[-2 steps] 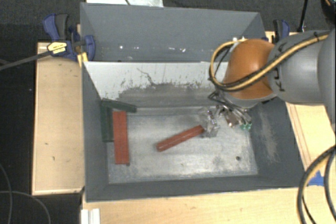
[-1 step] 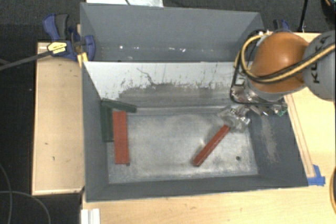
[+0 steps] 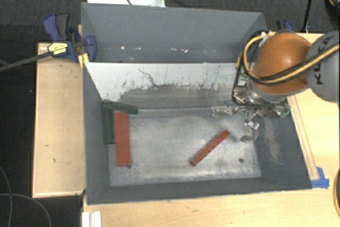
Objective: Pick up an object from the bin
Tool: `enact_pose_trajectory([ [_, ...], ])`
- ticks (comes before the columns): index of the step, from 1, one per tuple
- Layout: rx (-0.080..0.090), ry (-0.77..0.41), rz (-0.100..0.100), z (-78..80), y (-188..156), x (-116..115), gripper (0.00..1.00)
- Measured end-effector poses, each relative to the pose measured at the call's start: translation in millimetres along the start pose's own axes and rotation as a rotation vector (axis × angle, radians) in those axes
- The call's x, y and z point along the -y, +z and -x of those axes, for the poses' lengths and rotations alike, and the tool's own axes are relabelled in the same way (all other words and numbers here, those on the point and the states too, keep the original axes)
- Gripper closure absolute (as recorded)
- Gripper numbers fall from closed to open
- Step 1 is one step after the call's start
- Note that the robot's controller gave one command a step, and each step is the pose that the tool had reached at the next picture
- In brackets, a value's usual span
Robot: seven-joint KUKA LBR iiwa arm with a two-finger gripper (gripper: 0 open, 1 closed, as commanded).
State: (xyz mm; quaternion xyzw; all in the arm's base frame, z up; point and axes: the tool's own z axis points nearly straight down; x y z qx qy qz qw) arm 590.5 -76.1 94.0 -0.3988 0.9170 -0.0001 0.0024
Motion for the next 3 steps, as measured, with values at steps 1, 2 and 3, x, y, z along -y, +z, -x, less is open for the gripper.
enact_pose_trajectory([
  [1, -0.002, -0.195, 0.006, 22.9, 24.5, -66.7, 0.00],
  [2, -0.002, -0.192, 0.002, 21.8, 23.3, -64.1, 1.00],
  [3, 0.000, -0.201, -0.006, -26.4, -106.7, -31.4, 1.00],
])
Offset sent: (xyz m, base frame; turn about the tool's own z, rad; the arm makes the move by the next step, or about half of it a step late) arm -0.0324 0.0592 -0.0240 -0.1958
